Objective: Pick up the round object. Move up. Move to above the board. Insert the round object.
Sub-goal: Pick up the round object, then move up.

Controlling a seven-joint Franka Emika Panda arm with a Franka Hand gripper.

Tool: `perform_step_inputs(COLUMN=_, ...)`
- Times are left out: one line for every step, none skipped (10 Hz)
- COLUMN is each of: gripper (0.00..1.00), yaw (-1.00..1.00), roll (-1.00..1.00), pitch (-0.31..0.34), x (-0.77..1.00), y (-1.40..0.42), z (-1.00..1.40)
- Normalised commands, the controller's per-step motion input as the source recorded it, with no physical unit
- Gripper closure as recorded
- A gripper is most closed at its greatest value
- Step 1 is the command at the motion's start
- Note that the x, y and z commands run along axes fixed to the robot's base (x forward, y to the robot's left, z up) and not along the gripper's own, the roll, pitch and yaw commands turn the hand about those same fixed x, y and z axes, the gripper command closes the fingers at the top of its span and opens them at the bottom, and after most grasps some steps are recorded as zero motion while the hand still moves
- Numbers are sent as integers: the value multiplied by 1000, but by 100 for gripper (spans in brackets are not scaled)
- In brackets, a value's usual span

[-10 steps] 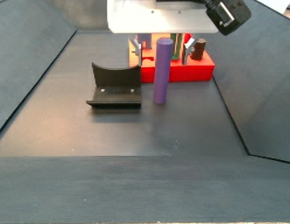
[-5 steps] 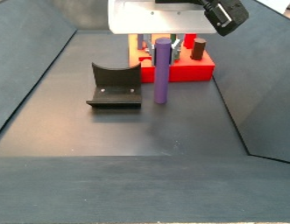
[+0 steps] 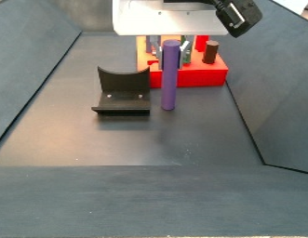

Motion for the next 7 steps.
perform_step_inputs(gripper=100, yaw=0, roll=0, pitch=0, x=0, y=0, z=0)
perform_step_inputs(gripper=100, yaw=0, roll=0, pitch=0, x=0, y=0, z=0)
perform_step_inputs(gripper=100, yaw=0, roll=0, pitch=0, x=0, y=0, z=0)
perform_step_inputs(gripper=100, yaw=0, roll=0, pitch=0, x=0, y=0, z=0)
perform_step_inputs(gripper=100, yaw=0, roll=0, pitch=0, x=0, y=0, z=833)
perform_step_inputs(gripper=100, yaw=-9, roll=-2, pitch=26, x=-29, y=-20, z=785)
perform_step_inputs(gripper=100, yaw=-11, roll=8, pitch=61, x=-38, y=-12, z=609)
